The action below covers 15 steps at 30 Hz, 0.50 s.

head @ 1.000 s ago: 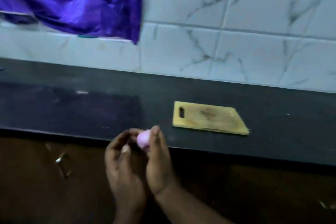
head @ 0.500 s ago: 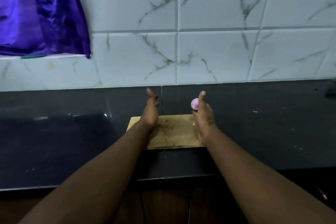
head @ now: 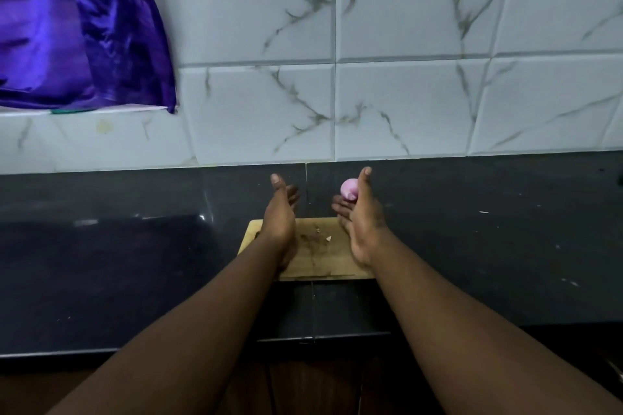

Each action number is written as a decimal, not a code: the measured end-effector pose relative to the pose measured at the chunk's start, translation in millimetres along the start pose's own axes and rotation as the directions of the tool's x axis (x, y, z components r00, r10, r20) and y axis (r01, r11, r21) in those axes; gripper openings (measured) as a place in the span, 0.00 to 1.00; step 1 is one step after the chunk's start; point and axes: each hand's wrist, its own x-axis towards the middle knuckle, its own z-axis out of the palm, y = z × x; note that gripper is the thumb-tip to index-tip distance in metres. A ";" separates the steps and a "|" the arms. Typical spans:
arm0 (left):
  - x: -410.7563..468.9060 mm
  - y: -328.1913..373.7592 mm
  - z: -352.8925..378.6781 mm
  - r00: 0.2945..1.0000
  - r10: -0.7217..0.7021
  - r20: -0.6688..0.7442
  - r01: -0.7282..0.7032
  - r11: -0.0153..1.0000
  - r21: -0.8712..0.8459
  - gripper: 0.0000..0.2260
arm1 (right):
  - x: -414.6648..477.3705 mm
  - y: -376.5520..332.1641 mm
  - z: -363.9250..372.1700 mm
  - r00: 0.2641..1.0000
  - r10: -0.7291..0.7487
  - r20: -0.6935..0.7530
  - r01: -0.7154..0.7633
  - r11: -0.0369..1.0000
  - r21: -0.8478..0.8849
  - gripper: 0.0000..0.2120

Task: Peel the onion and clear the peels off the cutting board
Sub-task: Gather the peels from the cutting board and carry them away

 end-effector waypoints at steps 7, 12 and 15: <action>-21.9 1.4 11.6 0.914 -0.050 0.404 -0.334 0.475 0.814 0.22 | 5.7 0.9 -14.8 0.999 0.030 -0.017 -0.029 0.997 0.070 0.43; -52.6 1.5 -6.5 0.804 -0.107 0.585 -0.564 0.177 0.807 0.25 | 3.5 0.7 -16.3 0.999 0.020 -0.036 -0.016 0.995 0.103 0.42; -70.9 6.2 -16.6 0.795 -0.113 0.595 -0.594 0.050 0.803 0.25 | 1.5 0.9 -14.7 1.000 -0.011 -0.016 0.012 0.998 0.055 0.42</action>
